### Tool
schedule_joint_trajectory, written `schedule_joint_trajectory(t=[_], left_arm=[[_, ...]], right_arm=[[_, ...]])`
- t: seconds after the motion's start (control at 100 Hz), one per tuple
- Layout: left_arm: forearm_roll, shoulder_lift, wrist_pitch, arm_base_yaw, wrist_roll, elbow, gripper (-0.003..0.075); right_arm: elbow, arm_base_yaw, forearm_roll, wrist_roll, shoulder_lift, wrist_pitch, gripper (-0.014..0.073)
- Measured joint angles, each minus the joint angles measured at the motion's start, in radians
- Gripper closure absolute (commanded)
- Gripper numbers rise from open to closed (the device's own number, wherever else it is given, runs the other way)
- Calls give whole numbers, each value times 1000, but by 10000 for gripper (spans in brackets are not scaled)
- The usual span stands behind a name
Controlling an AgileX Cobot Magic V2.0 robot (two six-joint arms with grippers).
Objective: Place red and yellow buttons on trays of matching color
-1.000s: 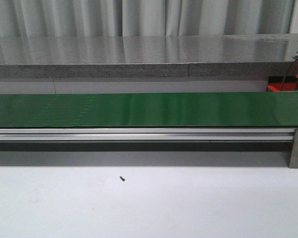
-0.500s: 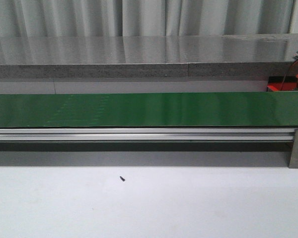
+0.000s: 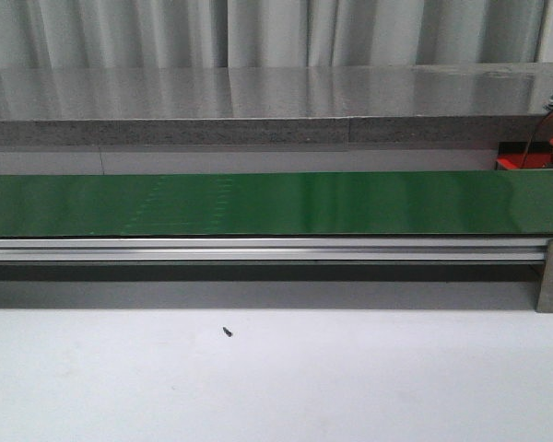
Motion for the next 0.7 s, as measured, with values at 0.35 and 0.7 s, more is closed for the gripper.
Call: schedule_joint_trajectory(t=[0.35, 0.7], left_arm=[[24, -206, -24, -4, -71, 197, 740], [36, -206, -102, -4, -102, 197, 740]], right_arm=[[0, 0, 0, 0, 0, -1, 664], [0, 0, 0, 0, 0, -1, 664]])
